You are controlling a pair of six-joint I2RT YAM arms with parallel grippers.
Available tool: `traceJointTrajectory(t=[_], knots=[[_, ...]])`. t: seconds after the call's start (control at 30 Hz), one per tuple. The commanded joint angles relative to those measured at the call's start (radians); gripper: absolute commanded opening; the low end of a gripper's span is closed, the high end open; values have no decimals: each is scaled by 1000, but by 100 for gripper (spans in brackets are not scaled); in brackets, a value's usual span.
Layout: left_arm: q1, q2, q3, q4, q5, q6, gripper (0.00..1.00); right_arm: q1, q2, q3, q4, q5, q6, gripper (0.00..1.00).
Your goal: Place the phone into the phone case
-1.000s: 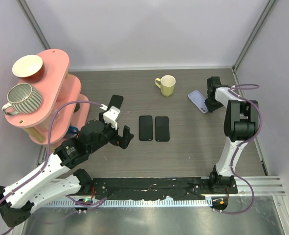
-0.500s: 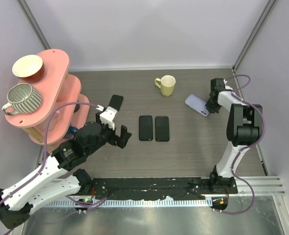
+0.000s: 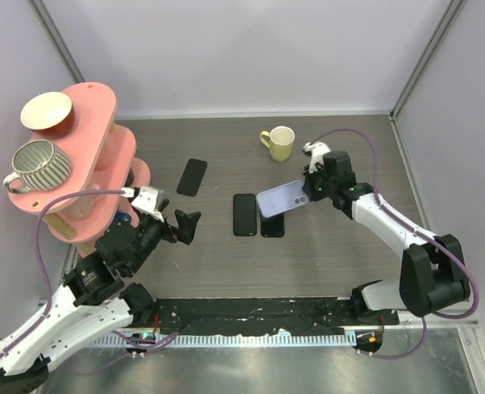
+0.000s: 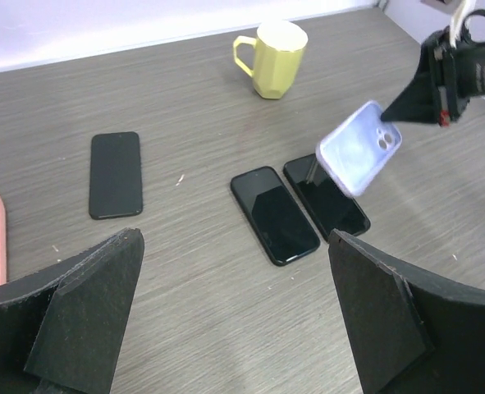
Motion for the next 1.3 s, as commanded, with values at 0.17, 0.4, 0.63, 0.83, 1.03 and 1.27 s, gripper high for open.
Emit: traceJointTrajectory(t=[0.17,0.4,0.63,0.83,1.03,1.27], knots=[[-3,-61,-17,63,-103,24,100,226,-152,-64,-47,-423,-595,1],[-3,-69,-18,65,-119,27,100,443,-85,-66,-167,-324,-838,1],[-3,-69,-20,66,-123,25,100,558,-28,-72,-180,-225,-855,1],[-3,-75,-21,68,-128,25,100,581,41,-60,-144,-164,-840,1],[-3,-79,-24,68,-131,28,100,581,99,-55,-55,-124,-788,1],[-3,-63,-17,57,-122,30,100,579,142,-40,-15,-90,-746,26]])
